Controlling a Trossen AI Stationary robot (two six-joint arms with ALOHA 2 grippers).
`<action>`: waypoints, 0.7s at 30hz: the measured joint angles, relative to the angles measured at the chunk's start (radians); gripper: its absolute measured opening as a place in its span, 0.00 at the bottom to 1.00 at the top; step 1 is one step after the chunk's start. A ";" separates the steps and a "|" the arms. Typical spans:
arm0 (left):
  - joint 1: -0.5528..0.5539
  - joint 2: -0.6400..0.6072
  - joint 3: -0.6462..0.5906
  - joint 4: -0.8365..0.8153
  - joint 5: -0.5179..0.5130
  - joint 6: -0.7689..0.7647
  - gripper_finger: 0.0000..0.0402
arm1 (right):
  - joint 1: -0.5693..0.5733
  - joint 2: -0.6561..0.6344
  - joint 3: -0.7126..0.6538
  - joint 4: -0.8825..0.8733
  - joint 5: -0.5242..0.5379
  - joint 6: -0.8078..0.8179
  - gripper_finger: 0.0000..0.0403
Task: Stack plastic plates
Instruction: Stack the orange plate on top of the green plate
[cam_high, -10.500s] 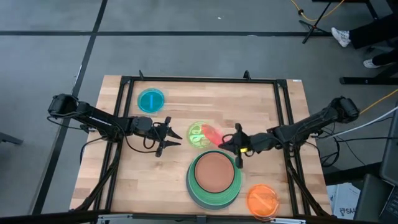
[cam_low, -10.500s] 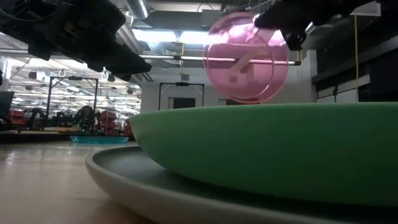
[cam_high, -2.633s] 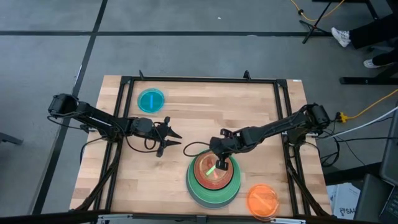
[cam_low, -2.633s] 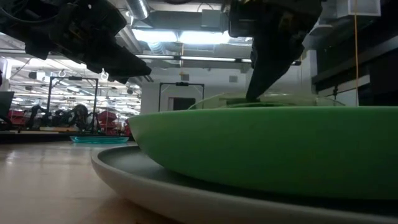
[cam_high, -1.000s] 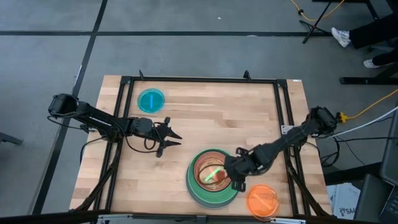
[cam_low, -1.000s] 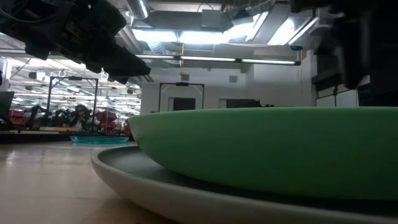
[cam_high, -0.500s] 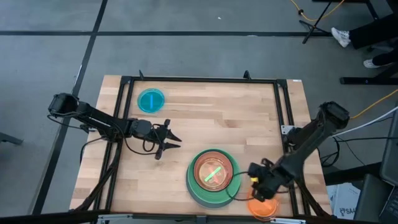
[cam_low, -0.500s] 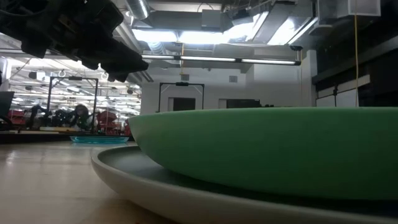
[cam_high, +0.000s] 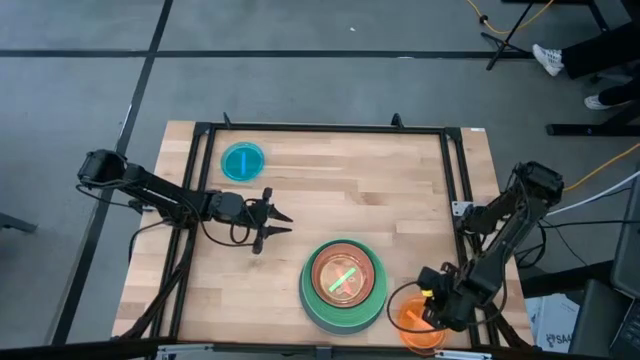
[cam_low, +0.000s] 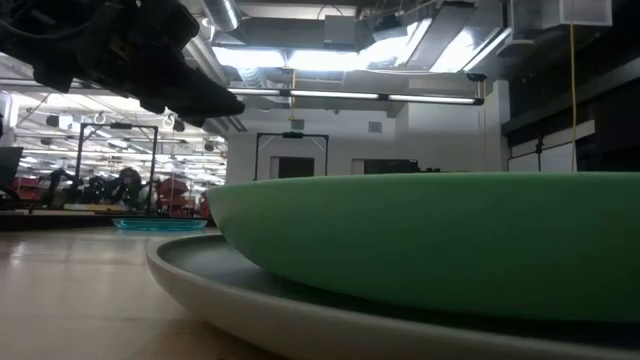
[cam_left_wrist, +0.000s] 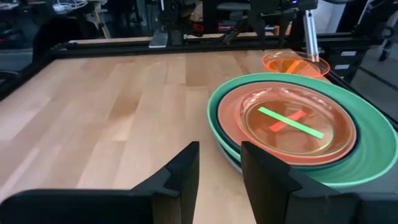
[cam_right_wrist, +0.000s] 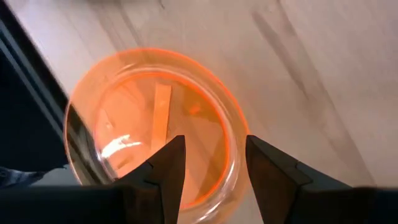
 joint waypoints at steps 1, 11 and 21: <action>0.000 0.000 0.000 0.001 -0.001 0.000 0.28 | 0.000 0.000 -0.009 0.000 -0.003 0.000 0.40; 0.000 0.000 0.001 0.005 0.001 0.000 0.28 | 0.000 0.001 -0.133 0.152 -0.064 0.007 0.40; -0.001 0.000 0.001 0.005 0.002 -0.002 0.28 | 0.000 0.000 -0.187 0.204 -0.077 -0.009 0.39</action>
